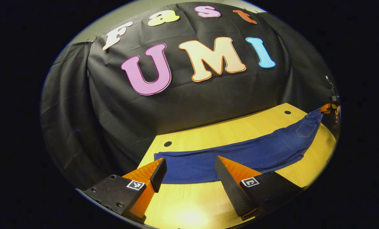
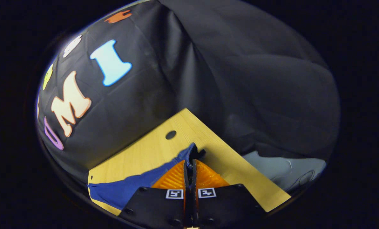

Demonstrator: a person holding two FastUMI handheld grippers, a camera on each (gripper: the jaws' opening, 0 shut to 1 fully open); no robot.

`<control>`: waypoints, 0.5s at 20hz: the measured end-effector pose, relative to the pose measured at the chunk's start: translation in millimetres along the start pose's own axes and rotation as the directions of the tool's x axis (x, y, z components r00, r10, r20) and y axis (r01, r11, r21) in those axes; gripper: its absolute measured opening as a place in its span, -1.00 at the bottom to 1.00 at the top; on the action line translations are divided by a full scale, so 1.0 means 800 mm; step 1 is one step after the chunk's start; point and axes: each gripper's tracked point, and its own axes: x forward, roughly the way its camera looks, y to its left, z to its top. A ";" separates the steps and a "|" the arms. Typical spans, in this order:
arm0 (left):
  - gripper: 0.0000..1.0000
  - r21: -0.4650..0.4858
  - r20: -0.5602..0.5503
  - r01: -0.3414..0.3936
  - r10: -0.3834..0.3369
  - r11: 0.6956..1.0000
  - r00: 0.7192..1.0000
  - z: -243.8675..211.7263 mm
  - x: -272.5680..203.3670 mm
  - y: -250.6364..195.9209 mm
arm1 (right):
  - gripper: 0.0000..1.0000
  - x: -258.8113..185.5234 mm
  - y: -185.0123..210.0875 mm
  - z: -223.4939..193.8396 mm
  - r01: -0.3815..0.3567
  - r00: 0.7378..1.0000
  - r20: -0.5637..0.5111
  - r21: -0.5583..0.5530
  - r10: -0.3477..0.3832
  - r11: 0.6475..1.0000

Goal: Grasp the waist and the cuffs of the jeans and fold them to make the two legs overlap; first hold the waist and fold one-third of the jeans toward the cuffs, then hold the cuffs and fold the remaining one-third in the same direction to finish folding.

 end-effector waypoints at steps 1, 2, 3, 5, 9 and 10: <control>0.89 -0.016 0.002 0.009 -0.009 1.000 1.000 0.001 0.008 0.006 | -0.94 -0.011 0.033 0.012 -0.036 0.999 0.028 -0.028 0.037 0.999; 0.89 -0.031 0.003 0.030 -0.030 0.999 1.000 -0.003 0.014 0.011 | -0.94 -0.020 0.071 0.020 -0.070 0.996 0.054 -0.063 0.073 0.996; 0.89 -0.046 0.003 0.045 -0.045 0.998 0.999 -0.003 0.019 0.017 | -0.94 -0.031 0.101 0.024 -0.094 0.992 0.080 -0.102 0.102 0.990; 0.89 -0.077 0.004 0.069 -0.069 0.995 0.998 -0.008 0.026 0.030 | -0.94 -0.050 0.170 0.024 -0.151 0.981 0.093 -0.180 0.170 0.972; 0.89 -0.115 -0.005 0.080 -0.081 0.990 0.997 -0.026 0.039 0.067 | -1.00 -0.080 0.280 0.000 -0.245 0.953 0.109 -0.273 0.282 0.930; 0.89 -0.125 -0.010 0.080 -0.082 0.989 0.997 -0.032 0.043 0.077 | -0.94 -0.080 0.304 -0.011 -0.270 0.947 0.091 -0.285 0.307 0.920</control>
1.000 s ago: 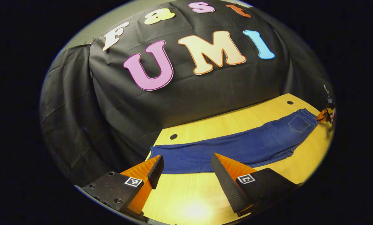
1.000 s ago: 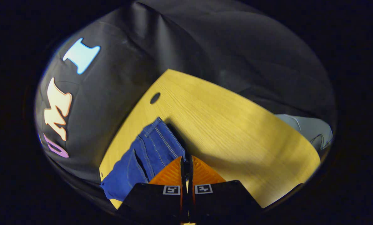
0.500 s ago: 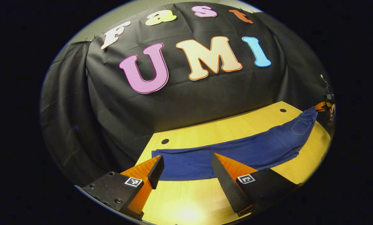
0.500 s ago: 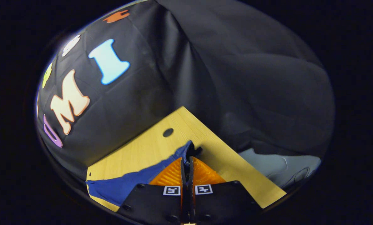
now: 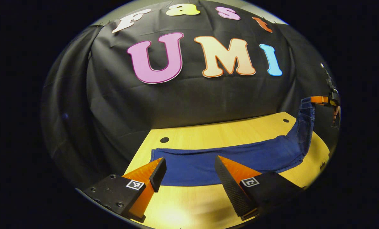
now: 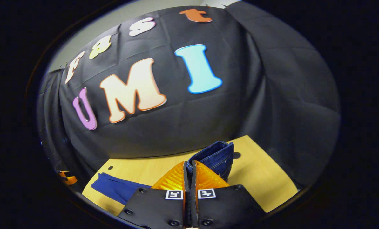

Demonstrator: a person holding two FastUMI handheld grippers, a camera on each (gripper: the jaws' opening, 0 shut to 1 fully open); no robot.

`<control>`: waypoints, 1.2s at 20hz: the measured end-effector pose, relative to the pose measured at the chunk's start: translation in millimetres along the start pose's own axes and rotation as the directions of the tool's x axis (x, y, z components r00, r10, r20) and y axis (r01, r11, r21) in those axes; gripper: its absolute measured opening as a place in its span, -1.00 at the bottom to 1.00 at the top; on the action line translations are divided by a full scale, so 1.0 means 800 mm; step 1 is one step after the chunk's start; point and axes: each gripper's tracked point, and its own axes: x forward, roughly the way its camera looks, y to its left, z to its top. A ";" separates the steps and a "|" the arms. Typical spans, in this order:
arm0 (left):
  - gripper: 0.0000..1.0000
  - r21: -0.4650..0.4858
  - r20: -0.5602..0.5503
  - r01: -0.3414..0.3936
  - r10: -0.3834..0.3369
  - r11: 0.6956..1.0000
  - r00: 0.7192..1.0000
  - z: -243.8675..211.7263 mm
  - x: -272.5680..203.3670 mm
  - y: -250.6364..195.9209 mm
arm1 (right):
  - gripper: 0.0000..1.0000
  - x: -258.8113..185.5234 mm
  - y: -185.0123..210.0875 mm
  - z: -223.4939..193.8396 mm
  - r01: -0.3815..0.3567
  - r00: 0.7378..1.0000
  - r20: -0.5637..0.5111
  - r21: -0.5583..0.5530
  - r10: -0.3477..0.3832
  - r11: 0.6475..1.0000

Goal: Grasp the waist and the cuffs of the jeans and fold them to make the two legs overlap; first hold the waist and fold one-third of the jeans toward the cuffs, then hold the cuffs and fold the remaining one-third in the same direction to finish folding.

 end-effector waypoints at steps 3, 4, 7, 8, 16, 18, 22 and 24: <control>0.89 -0.039 -0.023 0.006 -0.007 0.999 1.000 -0.016 0.008 0.033 | -0.95 0.017 0.087 -0.008 -0.058 0.998 0.019 -0.043 0.059 0.997; 0.90 -0.054 -0.036 0.013 -0.015 0.998 0.999 -0.022 0.012 0.043 | -0.95 0.025 0.110 -0.021 -0.074 0.997 0.011 -0.048 0.075 0.996; 0.90 -0.078 -0.063 0.022 -0.027 0.997 0.998 -0.042 0.017 0.074 | -0.95 0.046 0.181 -0.071 -0.118 0.993 -0.022 -0.025 0.117 0.993; 0.90 -0.075 -0.076 0.025 -0.031 0.997 0.997 -0.048 0.018 0.087 | -0.94 0.051 0.203 -0.093 -0.133 0.990 -0.048 -0.020 0.132 0.991; 0.90 -0.107 -0.155 0.068 -0.085 0.992 0.984 -0.099 0.034 0.154 | -0.94 0.083 0.291 -0.345 -0.172 0.937 -0.322 -0.093 0.134 0.981; 0.90 -0.116 -0.168 0.096 -0.115 0.989 0.979 -0.106 0.048 0.161 | -0.63 0.078 0.293 -0.353 -0.187 0.919 -0.367 -0.088 0.142 0.978; 0.89 -0.081 -0.225 0.143 -0.158 0.986 0.961 -0.121 0.098 0.179 | 0.83 0.045 0.283 -0.301 -0.179 0.954 -0.275 -0.207 0.119 0.962; 0.90 -0.064 -0.273 0.148 -0.160 0.987 0.949 -0.132 0.130 0.193 | 0.96 0.020 0.264 -0.267 -0.140 0.969 -0.234 -0.266 0.076 0.954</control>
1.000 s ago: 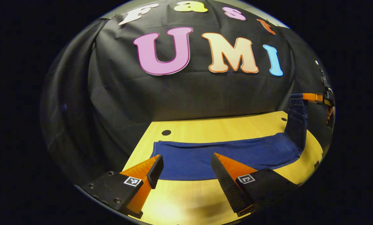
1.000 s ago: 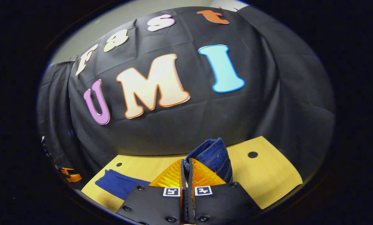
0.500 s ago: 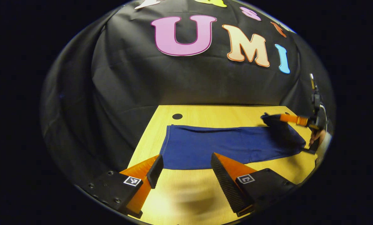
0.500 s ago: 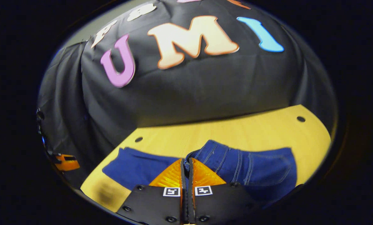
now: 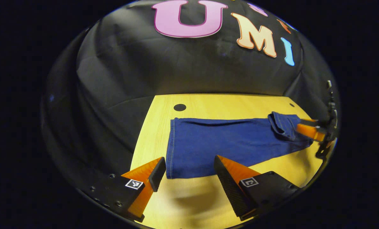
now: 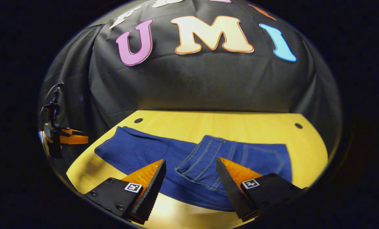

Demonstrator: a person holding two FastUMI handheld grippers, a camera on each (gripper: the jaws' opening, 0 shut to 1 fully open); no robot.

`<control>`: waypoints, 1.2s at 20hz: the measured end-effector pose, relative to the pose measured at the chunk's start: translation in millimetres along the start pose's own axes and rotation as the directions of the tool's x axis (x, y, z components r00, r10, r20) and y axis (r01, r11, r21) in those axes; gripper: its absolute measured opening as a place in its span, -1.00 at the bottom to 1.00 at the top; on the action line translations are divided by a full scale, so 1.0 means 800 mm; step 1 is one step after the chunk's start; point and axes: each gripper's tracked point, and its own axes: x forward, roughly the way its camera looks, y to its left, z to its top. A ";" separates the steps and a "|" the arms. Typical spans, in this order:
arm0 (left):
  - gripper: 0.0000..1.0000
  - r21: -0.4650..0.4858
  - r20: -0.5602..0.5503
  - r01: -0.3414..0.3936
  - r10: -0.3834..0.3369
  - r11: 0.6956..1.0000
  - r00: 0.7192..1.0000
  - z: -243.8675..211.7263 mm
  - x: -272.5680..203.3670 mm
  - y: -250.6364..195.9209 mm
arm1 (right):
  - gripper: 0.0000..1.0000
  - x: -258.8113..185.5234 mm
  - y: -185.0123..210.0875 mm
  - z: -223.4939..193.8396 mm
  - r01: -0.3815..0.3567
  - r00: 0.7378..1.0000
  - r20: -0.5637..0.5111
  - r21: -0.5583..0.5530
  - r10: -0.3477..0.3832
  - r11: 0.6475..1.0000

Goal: Grasp the waist and the cuffs of the jeans and fold them to make the two legs overlap; first hold the waist and fold one-third of the jeans toward the cuffs, then hold the cuffs and fold the remaining one-third in the same direction to finish folding.

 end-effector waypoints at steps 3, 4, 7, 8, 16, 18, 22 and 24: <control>0.90 0.005 -0.059 0.005 -0.005 1.000 0.998 -0.003 0.049 0.021 | 0.95 -0.055 -0.042 0.037 0.093 0.994 0.058 -0.039 -0.091 0.995; 0.90 0.010 -0.076 0.002 -0.002 1.000 0.997 -0.005 0.063 0.029 | 0.96 -0.073 -0.057 0.048 0.128 0.989 0.078 -0.040 -0.124 0.991; 0.89 0.024 -0.182 0.012 -0.007 1.000 0.983 -0.024 0.097 0.042 | 0.95 -0.117 -0.094 0.069 0.219 0.970 0.115 -0.036 -0.213 0.975; 0.87 0.027 -0.207 0.014 -0.008 1.000 0.978 -0.031 0.103 0.044 | 0.96 -0.128 -0.104 0.075 0.242 0.964 0.125 -0.040 -0.235 0.970; 0.87 0.050 -0.328 0.097 -0.076 0.994 0.942 -0.061 0.121 0.021 | 0.97 -0.168 -0.138 0.061 0.319 0.945 0.105 -0.073 -0.310 0.945; 0.63 0.045 -0.333 0.132 -0.110 0.990 0.936 -0.058 0.118 0.006 | 0.97 -0.171 -0.138 0.055 0.322 0.945 0.096 -0.090 -0.313 0.943; -0.89 -0.017 -0.305 0.112 -0.112 0.994 0.946 -0.058 0.116 -0.006 | 0.97 -0.180 -0.138 0.058 0.327 0.941 0.115 -0.086 -0.317 0.941; -1.00 -0.010 -0.313 0.109 -0.106 0.994 0.944 -0.055 0.115 -0.007 | 0.98 -0.189 -0.141 0.061 0.324 0.941 0.123 -0.078 -0.314 0.943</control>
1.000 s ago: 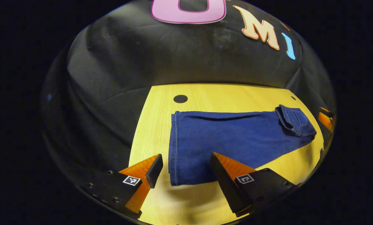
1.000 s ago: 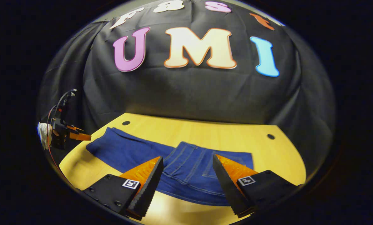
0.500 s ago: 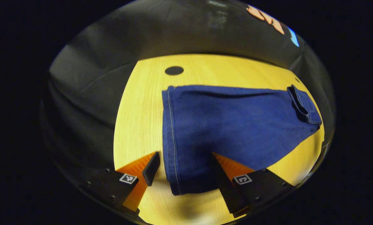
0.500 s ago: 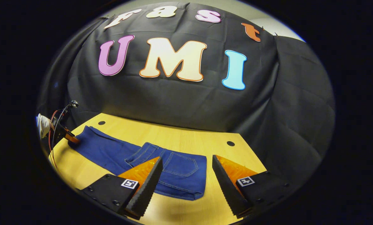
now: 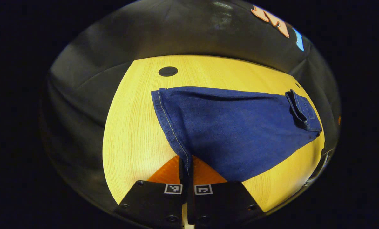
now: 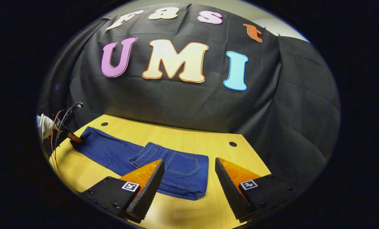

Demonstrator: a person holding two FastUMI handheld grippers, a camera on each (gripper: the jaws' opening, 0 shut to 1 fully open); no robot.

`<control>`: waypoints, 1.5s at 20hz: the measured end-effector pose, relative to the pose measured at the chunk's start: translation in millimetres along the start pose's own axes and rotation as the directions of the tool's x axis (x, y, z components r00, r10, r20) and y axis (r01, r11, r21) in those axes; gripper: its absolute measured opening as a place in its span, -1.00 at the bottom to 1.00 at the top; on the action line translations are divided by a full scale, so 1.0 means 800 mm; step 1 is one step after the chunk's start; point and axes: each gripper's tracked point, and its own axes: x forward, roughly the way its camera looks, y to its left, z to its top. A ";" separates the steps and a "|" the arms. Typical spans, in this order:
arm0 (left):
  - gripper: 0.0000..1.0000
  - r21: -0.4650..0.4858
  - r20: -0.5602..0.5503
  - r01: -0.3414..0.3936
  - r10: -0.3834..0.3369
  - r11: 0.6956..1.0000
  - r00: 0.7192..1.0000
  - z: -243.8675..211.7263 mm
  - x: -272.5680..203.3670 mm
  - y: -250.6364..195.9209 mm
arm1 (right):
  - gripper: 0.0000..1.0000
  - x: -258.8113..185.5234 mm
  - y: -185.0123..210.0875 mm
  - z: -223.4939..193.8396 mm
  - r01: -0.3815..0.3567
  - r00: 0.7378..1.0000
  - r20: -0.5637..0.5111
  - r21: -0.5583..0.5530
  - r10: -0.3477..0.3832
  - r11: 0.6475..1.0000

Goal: Grasp the waist and the cuffs of the jeans and fold them to make the two legs overlap; first hold the waist and fold one-third of the jeans toward the cuffs, then hold the cuffs and fold the remaining one-third in the same direction to finish folding.

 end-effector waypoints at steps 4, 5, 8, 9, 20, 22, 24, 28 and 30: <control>-1.00 0.027 0.037 -0.045 0.044 0.999 0.998 0.019 -0.016 -0.006 | 0.97 -0.010 -0.022 0.006 0.010 1.000 0.017 0.015 -0.011 1.000; -1.00 0.045 0.076 -0.029 0.026 0.999 0.997 0.037 -0.027 -0.020 | 0.98 -0.013 -0.028 0.008 0.013 0.999 0.029 0.031 -0.014 0.999; -1.00 0.103 0.128 -0.034 0.020 0.994 0.992 0.061 -0.067 -0.058 | 0.97 -0.017 -0.046 0.013 0.004 0.998 0.056 0.106 -0.010 0.994; -1.00 0.116 0.163 -0.029 0.009 0.993 0.987 0.074 -0.083 -0.074 | 0.98 -0.014 -0.052 0.011 -0.006 0.998 0.062 0.128 -0.002 0.992; -1.00 0.207 0.336 0.046 -0.115 0.977 0.935 0.205 -0.192 -0.317 | 0.97 -0.031 -0.156 -0.012 -0.056 0.997 0.054 0.188 0.047 0.981; -1.00 0.235 0.345 0.068 -0.149 0.970 0.927 0.218 -0.193 -0.370 | 0.97 -0.037 -0.179 -0.019 -0.057 0.997 0.053 0.194 0.048 0.979; -1.00 0.265 0.353 0.092 -0.185 0.960 0.917 0.232 -0.196 -0.426 | 0.97 -0.042 -0.203 -0.027 -0.050 0.998 0.049 0.201 0.041 0.978; -1.00 0.324 0.346 0.125 -0.241 0.938 0.907 0.241 -0.175 -0.533 | 0.98 -0.057 -0.250 -0.049 -0.034 0.999 0.033 0.224 0.028 0.974; -1.00 0.344 0.321 0.130 -0.246 0.930 0.915 0.233 -0.148 -0.576 | 0.96 -0.069 -0.276 -0.062 -0.014 1.000 0.025 0.227 0.009 0.974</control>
